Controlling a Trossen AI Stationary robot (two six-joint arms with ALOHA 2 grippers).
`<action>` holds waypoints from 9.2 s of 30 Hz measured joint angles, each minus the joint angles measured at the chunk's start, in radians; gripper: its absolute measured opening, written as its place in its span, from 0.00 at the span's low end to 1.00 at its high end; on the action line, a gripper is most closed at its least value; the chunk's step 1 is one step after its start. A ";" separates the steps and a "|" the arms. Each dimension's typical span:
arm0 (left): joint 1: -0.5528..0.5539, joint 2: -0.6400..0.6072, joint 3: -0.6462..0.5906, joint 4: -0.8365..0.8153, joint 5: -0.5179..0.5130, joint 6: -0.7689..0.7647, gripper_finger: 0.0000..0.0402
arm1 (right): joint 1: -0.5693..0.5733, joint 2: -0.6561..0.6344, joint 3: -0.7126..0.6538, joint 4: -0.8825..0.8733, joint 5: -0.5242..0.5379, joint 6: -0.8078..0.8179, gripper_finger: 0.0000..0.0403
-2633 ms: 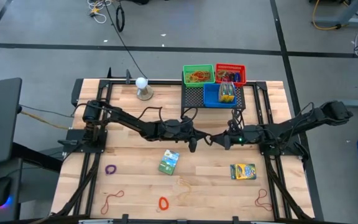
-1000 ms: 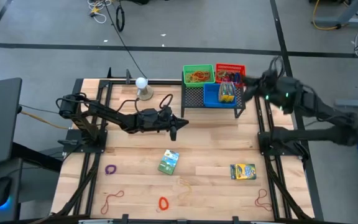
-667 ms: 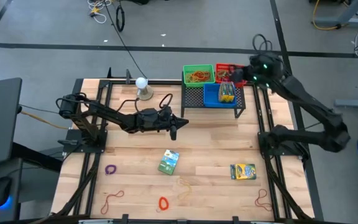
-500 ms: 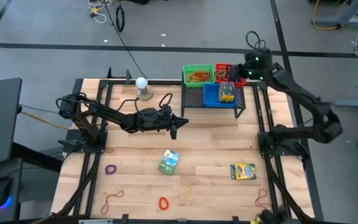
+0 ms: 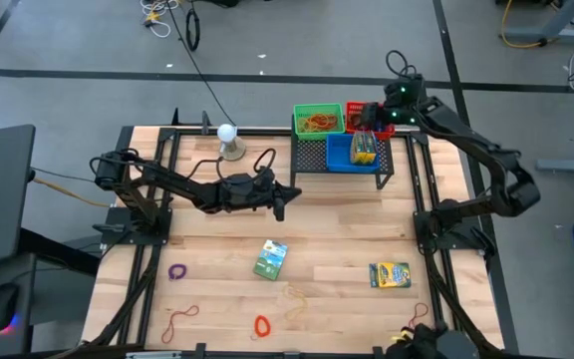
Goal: Pick & Place Office Desk Supplies
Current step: Put the black spiral keychain into the red bin, then put the red rubber band into the green bin, then put the yellow rubber band into the green bin
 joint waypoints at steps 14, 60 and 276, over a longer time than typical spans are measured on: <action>0.010 -0.063 0.017 -0.125 0.071 0.030 0.01 | -0.001 -0.288 0.002 -0.075 -0.012 -0.216 0.36; -0.888 -0.056 0.266 -1.456 0.311 -0.742 0.27 | 0.681 -0.763 -0.440 0.129 0.208 -0.254 0.02; -0.059 -0.128 -0.132 0.119 -0.210 0.032 0.13 | 0.291 0.387 0.375 -0.033 0.155 0.000 0.75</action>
